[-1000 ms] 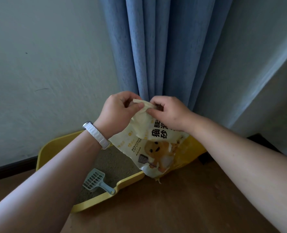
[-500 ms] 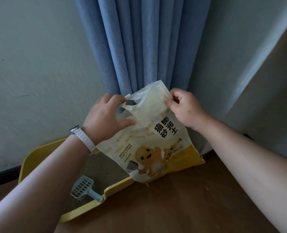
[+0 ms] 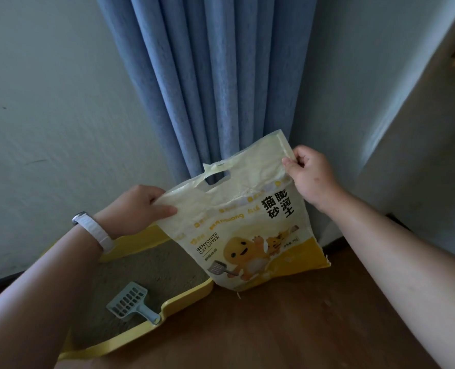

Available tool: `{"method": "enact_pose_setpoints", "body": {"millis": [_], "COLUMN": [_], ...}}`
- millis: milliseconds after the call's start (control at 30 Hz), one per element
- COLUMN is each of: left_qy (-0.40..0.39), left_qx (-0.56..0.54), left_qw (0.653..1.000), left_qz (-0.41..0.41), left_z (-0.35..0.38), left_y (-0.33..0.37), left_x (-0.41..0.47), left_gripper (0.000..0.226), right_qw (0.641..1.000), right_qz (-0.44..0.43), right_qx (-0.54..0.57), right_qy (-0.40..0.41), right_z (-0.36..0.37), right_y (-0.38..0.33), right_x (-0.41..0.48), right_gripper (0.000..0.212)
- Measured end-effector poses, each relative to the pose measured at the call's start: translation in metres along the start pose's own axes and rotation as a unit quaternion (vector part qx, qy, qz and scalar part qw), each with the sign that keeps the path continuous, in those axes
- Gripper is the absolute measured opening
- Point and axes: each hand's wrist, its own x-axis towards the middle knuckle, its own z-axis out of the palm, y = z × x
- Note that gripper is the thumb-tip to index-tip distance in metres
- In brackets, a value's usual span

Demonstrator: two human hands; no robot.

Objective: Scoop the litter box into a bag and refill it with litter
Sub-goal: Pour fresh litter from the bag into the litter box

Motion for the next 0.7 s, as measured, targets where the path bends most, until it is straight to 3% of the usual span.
{"method": "enact_pose_setpoints", "body": {"millis": [233,367,500,700], "left_qy": [0.121,0.182,0.245,0.319], "left_qx": [-0.155,-0.269,-0.343,-0.394], "left_qw": [0.98,0.945,0.906,0.86], "left_qz": [0.007,0.03,0.036,0.052], "left_z": [-0.002,-0.021,-0.054,-0.117], "left_y": [0.026,0.048,0.062,0.062], "left_x": [-0.005,-0.008,-0.012,-0.032], "left_gripper": [0.014,0.01,0.014,0.012], "right_qw": [0.997,0.99,0.985,0.977], "right_qz": [-0.028,-0.071,-0.112,-0.149], "right_qx": [0.016,0.026,0.047,0.09], "right_qy": [0.071,0.122,0.124,0.124], "right_z": [-0.022,-0.034,-0.031,-0.009], "right_y": [-0.029,-0.07,-0.117,-0.186], "right_x": [0.004,0.003,-0.001,0.0], "right_gripper": [0.032,0.031,0.029,0.026]}}
